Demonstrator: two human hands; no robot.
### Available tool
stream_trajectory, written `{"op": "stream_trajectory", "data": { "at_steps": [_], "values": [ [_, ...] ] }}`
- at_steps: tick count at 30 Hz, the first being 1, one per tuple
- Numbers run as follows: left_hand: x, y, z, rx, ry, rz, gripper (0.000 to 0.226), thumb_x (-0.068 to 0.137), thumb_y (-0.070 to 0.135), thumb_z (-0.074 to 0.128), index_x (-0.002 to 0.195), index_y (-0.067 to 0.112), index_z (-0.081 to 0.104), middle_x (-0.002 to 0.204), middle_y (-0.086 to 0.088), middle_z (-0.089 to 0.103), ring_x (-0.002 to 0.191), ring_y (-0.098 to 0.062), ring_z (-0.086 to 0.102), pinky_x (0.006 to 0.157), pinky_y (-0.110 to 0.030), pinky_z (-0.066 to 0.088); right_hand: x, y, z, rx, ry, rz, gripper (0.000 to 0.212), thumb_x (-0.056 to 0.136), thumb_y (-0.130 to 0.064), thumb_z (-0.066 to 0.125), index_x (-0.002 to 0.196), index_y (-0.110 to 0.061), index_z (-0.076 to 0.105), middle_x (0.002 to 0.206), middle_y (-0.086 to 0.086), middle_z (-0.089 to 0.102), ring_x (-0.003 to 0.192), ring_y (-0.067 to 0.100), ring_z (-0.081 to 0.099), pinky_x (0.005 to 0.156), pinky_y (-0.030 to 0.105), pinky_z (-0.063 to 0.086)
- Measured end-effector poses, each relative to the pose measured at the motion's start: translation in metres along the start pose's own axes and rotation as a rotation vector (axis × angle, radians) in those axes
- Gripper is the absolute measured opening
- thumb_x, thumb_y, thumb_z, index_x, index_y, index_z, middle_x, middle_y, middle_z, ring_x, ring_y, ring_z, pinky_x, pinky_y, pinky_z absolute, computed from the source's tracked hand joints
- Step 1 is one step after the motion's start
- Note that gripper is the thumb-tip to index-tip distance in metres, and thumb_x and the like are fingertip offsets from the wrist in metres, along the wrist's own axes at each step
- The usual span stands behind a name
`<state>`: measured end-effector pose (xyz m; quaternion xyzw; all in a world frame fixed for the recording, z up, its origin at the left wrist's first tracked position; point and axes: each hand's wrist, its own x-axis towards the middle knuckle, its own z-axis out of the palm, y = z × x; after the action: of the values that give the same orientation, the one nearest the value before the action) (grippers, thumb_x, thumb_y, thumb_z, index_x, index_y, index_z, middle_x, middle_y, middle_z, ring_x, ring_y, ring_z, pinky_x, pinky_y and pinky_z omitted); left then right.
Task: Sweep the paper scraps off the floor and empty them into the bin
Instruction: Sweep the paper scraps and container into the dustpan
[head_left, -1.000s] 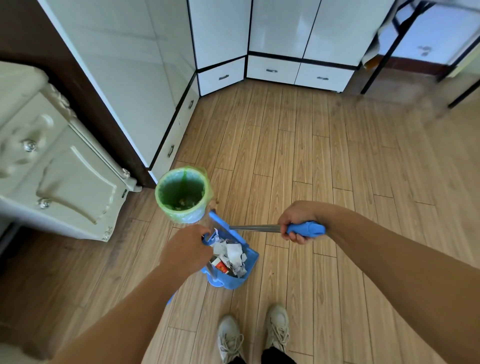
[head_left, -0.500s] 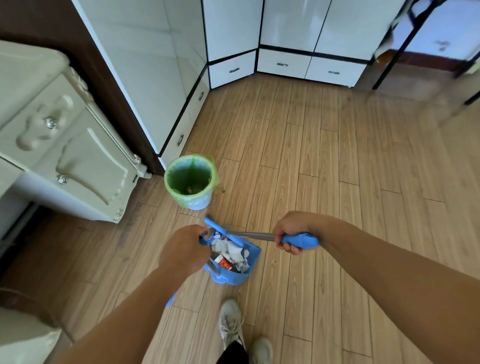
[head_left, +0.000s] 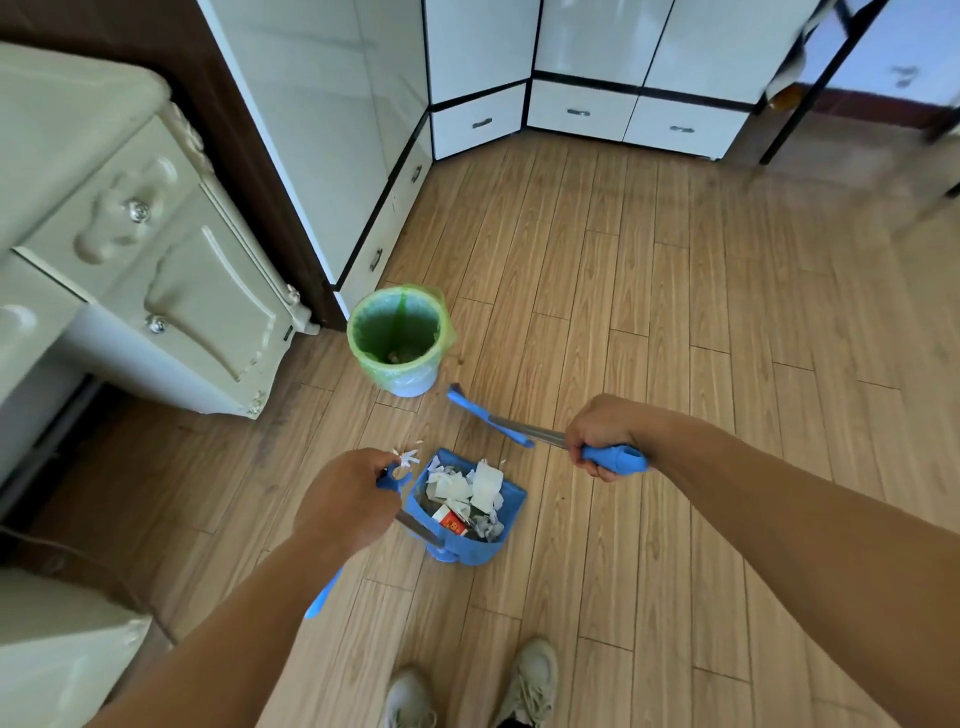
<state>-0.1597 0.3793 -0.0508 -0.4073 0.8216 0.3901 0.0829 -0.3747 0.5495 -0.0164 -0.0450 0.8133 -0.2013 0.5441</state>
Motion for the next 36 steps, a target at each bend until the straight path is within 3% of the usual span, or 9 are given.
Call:
{"op": "stream_trajectory", "data": {
  "at_steps": [4,7,11,15,20,23,28,33,36],
  "values": [
    [-0.010,-0.019,-0.013,-0.039,0.001,-0.008,0.035,0.078,0.000,0.055,0.064,0.032,0.048,0.098,-0.022,0.069,0.058,-0.024,0.054,0.063,-0.055,0.054,0.005,0.004,0.040,0.139,-0.022,0.040,0.015,0.081,0.008,0.048,0.069,0.001,0.052,0.052,0.014,0.047,0.034,0.019,0.043,0.034,0.017,0.037],
    [-0.018,-0.039,-0.025,-0.043,-0.018,-0.028,0.028,0.078,0.001,0.056,0.082,0.029,0.057,0.092,-0.016,0.070,0.059,-0.024,0.058,0.065,-0.051,0.057,0.001,0.004,0.070,0.298,-0.062,0.071,0.017,0.082,0.008,0.045,0.067,0.001,0.050,0.052,0.013,0.046,0.035,0.018,0.042,0.034,0.017,0.034],
    [-0.028,-0.071,-0.044,-0.032,-0.035,-0.028,0.021,0.077,0.003,0.055,0.085,0.019,0.066,0.086,-0.011,0.071,0.067,-0.035,0.065,0.064,-0.050,0.058,-0.013,-0.002,0.083,0.460,-0.100,0.136,0.019,0.087,0.002,0.043,0.070,-0.003,0.048,0.056,0.011,0.048,0.028,0.010,0.046,0.030,0.012,0.036],
    [-0.037,-0.093,-0.058,0.044,-0.056,-0.009,0.012,0.077,0.003,0.050,0.077,0.005,0.062,0.073,-0.011,0.061,0.051,-0.017,0.046,0.054,-0.036,0.050,-0.028,-0.012,0.096,0.423,-0.043,0.110,0.016,0.085,0.006,0.045,0.071,-0.001,0.049,0.061,0.013,0.049,0.029,0.010,0.047,0.032,0.013,0.038],
    [-0.045,-0.115,-0.074,0.074,-0.064,-0.033,0.019,0.082,0.007,0.050,0.078,0.020,0.063,0.074,0.001,0.063,0.051,-0.015,0.049,0.052,-0.032,0.047,-0.028,-0.014,0.114,0.406,0.065,0.096,0.012,0.081,0.010,0.046,0.072,0.003,0.051,0.058,0.013,0.047,0.030,0.013,0.045,0.034,0.014,0.039],
    [-0.049,-0.123,-0.082,0.074,-0.071,-0.070,0.027,0.084,0.007,0.052,0.097,0.024,0.069,0.087,0.000,0.069,0.053,-0.015,0.055,0.051,-0.027,0.046,-0.024,-0.010,0.130,0.431,0.136,0.103,0.014,0.078,0.011,0.045,0.070,0.003,0.052,0.056,0.014,0.046,0.036,0.018,0.044,0.036,0.017,0.039],
    [-0.049,-0.126,-0.086,0.119,-0.045,-0.046,0.024,0.080,0.003,0.051,0.078,0.026,0.055,0.089,-0.013,0.070,0.054,-0.021,0.056,0.053,-0.033,0.048,-0.019,-0.006,0.166,0.570,0.152,0.133,0.013,0.079,0.012,0.044,0.080,0.003,0.052,0.057,0.013,0.048,0.033,0.017,0.047,0.035,0.018,0.040],
    [-0.044,-0.123,-0.078,0.078,0.012,-0.064,0.032,0.086,0.009,0.051,0.111,0.019,0.068,0.085,0.006,0.064,0.060,-0.015,0.059,0.056,-0.031,0.052,-0.019,-0.020,0.175,0.682,0.059,0.132,0.016,0.078,0.012,0.043,0.074,-0.001,0.050,0.054,0.011,0.044,0.028,0.015,0.041,0.033,0.016,0.037],
    [-0.044,-0.118,-0.074,0.043,0.011,-0.077,0.031,0.085,0.010,0.051,0.109,0.020,0.068,0.087,0.001,0.066,0.060,-0.019,0.061,0.061,-0.035,0.055,-0.021,-0.030,0.161,0.773,-0.001,0.140,0.017,0.082,0.008,0.041,0.073,-0.006,0.045,0.059,0.010,0.044,0.030,0.011,0.042,0.031,0.014,0.039]
  ]
}}
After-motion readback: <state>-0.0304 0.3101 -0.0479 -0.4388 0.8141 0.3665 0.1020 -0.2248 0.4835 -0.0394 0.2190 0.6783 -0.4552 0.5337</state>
